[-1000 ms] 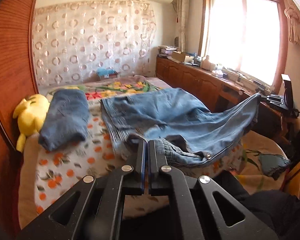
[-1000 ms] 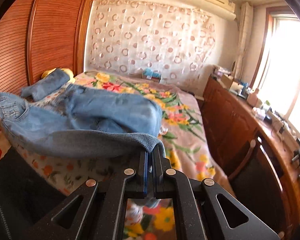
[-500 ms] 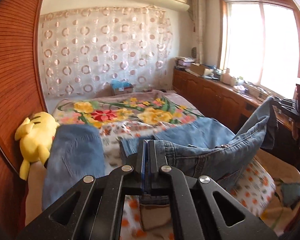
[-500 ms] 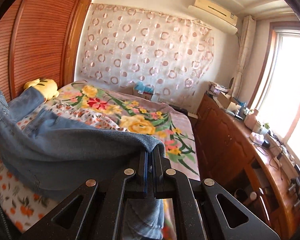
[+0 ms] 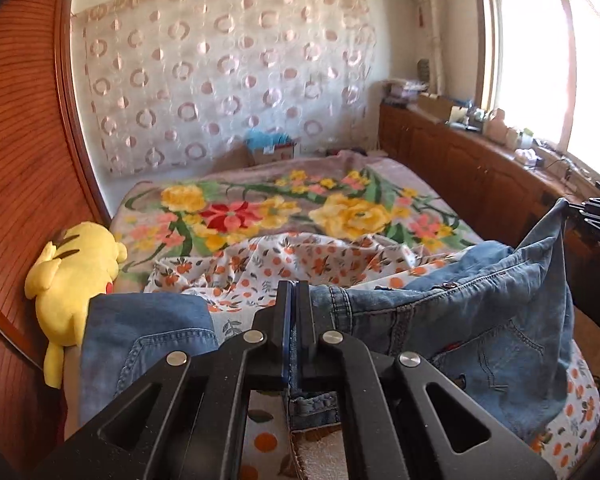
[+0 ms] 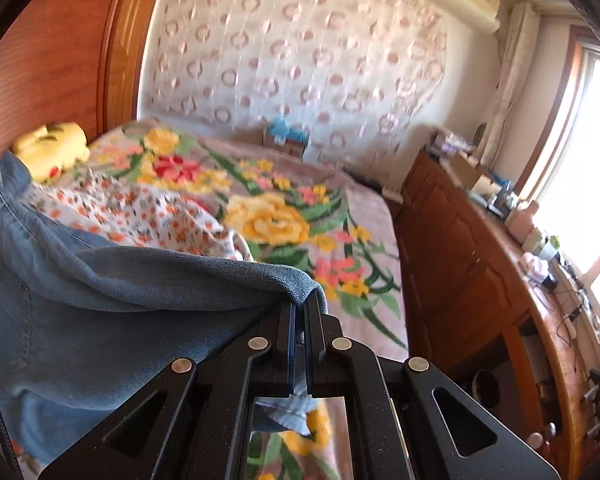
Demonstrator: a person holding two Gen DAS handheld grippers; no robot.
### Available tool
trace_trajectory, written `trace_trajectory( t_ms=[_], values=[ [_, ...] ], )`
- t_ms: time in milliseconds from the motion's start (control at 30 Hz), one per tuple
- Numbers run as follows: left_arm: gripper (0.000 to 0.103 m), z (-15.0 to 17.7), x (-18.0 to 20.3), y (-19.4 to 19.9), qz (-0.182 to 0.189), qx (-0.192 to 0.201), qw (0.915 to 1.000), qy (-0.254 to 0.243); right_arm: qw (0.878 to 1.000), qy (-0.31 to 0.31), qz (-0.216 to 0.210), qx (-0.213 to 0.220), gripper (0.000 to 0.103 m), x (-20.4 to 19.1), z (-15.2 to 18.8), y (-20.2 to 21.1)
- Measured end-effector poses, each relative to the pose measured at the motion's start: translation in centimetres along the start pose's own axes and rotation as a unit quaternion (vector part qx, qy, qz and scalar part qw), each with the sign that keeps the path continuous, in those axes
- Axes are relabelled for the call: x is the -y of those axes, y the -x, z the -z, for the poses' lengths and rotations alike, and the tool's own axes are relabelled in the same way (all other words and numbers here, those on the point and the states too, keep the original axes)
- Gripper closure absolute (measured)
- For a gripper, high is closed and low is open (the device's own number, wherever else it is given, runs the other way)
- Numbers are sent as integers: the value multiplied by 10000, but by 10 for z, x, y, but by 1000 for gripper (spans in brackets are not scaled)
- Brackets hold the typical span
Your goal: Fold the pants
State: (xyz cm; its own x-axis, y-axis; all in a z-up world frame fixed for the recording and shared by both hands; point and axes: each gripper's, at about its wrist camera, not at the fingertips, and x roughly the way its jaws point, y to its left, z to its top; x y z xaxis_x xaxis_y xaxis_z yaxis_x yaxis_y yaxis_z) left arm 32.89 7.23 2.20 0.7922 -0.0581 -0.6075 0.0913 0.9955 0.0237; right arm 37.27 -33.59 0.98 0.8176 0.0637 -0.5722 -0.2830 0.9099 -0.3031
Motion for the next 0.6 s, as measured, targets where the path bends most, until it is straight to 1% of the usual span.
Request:
trace_trajectory(
  t_ms=[33, 133, 233, 333, 400, 467, 500, 567, 600],
  values=[
    [101, 0, -2, -13, -47, -110, 9999, 12, 10000, 0, -9, -91, 100, -2, -2, -12],
    [101, -1, -3, -32, -129, -247, 9996, 29, 9992, 24, -24, -386, 100, -9, -6, -47],
    [101, 2, -2, -48, -216, -381, 9990, 22, 9984, -45, -93, -554, 100, -9, -18, -78],
    [101, 6, -2, -56, -244, -484, 9985, 33, 9971, -260, -204, -681, 100, -5, -31, -99],
    [101, 7, -3, -58, -257, -531, 9982, 87, 9957, -420, -316, -756, 99, 3, -36, -105],
    [98, 8, -5, -54, -203, -554, 9982, 138, 9954, -513, -271, -760, 88, 6, -37, -107],
    [95, 8, -5, -52, -197, -555, 9982, 142, 9953, -558, -242, -754, 86, 11, -34, -101],
    [91, 8, -3, -47, -147, -532, 9984, 126, 9951, -682, -274, -663, 76, 13, -29, -92],
    [86, 9, -1, -42, -121, -506, 9986, 110, 9950, -730, -312, -610, 73, 14, -29, -87]
  ],
)
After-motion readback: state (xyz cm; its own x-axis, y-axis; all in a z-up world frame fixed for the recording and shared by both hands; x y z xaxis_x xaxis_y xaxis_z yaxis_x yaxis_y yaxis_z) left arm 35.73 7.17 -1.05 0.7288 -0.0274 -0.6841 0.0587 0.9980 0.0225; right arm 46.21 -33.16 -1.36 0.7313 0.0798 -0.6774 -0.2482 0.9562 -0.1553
